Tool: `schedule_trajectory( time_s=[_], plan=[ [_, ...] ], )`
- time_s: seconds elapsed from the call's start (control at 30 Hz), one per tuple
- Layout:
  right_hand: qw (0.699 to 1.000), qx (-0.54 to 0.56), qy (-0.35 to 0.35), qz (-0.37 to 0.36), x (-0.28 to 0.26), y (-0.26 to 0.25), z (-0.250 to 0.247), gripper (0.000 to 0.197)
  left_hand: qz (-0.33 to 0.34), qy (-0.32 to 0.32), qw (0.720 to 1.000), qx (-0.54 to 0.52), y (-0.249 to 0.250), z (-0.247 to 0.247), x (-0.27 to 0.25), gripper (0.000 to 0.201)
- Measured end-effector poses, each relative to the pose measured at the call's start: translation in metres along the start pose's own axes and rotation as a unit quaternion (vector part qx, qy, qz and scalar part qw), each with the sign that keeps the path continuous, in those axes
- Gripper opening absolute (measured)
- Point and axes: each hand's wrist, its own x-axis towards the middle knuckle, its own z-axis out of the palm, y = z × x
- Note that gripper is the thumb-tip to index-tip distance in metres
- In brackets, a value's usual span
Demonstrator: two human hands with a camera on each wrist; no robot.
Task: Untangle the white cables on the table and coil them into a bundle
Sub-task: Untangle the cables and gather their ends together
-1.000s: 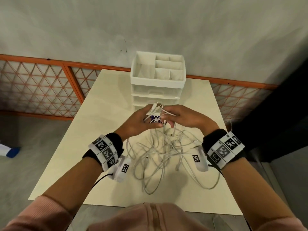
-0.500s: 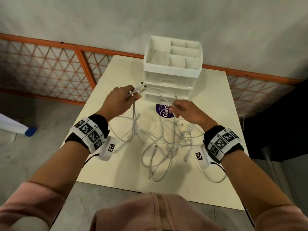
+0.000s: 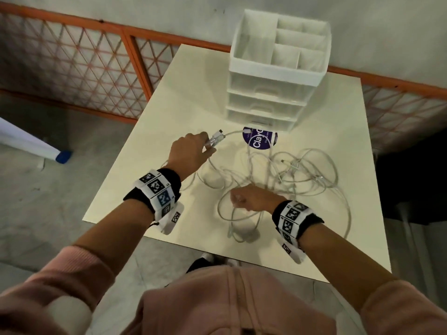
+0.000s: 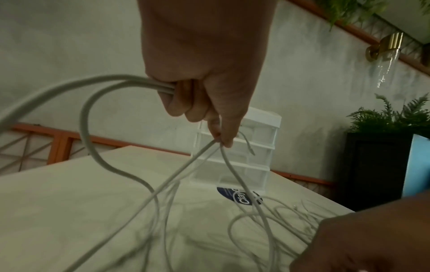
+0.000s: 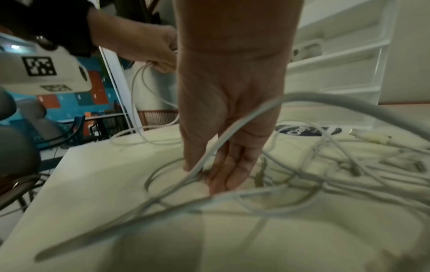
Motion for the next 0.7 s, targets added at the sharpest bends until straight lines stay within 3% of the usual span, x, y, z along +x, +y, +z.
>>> schedule_trajectory(
  time_s=[0.1,0.17,0.23,0.33,0.5,0.7],
  plan=[
    [0.999,-0.041,0.024,0.012,0.001,0.006,0.008,0.029,-0.010,-0.020,1.000,-0.001,0.003,0.012,-0.002,0.033],
    [0.998,-0.026,0.032,0.042,-0.002,0.005,0.004,0.031,-0.017,-0.015,1.000,-0.013,0.001,0.015,-0.001,0.034],
    [0.996,0.033,0.059,0.065,-0.010,0.003,-0.007,0.021,-0.024,-0.009,0.999,-0.044,-0.001,0.015,0.001,0.033],
    [0.978,0.163,0.117,0.058,-0.028,-0.004,-0.037,0.023,-0.036,-0.007,0.991,-0.129,-0.002,0.013,0.003,0.039],
    [0.935,0.298,0.195,0.004,-0.055,-0.033,-0.090,0.035,0.005,-0.007,0.956,-0.293,0.014,0.000,0.002,0.030],
    [0.887,0.362,0.278,-0.069,-0.056,-0.064,-0.116,0.030,0.076,-0.104,0.888,-0.441,0.045,-0.009,-0.011,0.022]
  ],
)
